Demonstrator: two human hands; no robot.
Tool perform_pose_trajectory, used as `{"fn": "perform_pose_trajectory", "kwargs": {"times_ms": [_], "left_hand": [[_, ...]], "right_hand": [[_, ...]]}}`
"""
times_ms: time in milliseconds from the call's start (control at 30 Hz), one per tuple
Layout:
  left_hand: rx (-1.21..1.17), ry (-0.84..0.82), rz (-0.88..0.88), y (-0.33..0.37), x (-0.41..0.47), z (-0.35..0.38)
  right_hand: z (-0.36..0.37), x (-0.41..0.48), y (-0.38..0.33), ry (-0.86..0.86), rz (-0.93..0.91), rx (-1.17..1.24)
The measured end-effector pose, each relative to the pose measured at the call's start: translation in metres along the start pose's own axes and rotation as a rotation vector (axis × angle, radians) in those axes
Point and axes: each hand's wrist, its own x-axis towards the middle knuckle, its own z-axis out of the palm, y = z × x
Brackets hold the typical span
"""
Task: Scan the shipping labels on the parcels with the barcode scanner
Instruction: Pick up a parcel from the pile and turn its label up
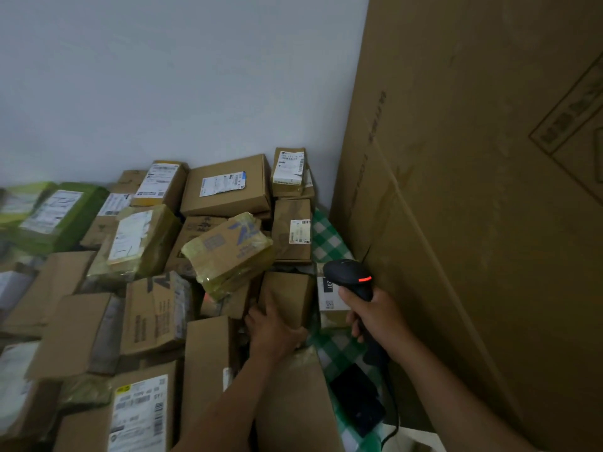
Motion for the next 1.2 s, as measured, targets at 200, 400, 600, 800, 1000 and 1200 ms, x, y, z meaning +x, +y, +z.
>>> {"fn": "perform_pose_trajectory", "kwargs": {"times_ms": [200,400,600,800,1000,1200], "left_hand": [[0.101,-0.002,-0.038,0.004,-0.009,0.01],[-0.077,0.04,-0.035,0.002,-0.018,-0.007],[-0.28,0.121,0.031,0.009,-0.046,-0.044],[-1.057,-0.096,0.001,0.005,-0.071,-0.074],[-1.159,-0.325,0.131,-0.011,-0.083,-0.081],[-0.942,-0.131,0.2,-0.003,-0.092,-0.09]], "right_hand": [[0.001,-0.011,0.003,-0.004,-0.011,-0.01],[-0.001,-0.024,-0.001,-0.008,-0.026,0.024],[0.004,-0.031,-0.009,-0.005,-0.079,0.122],[0.008,-0.034,-0.021,0.031,-0.045,0.382],[0.015,-0.051,-0.041,-0.126,0.016,0.615],[0.028,-0.063,-0.045,-0.167,-0.069,0.511]]}}
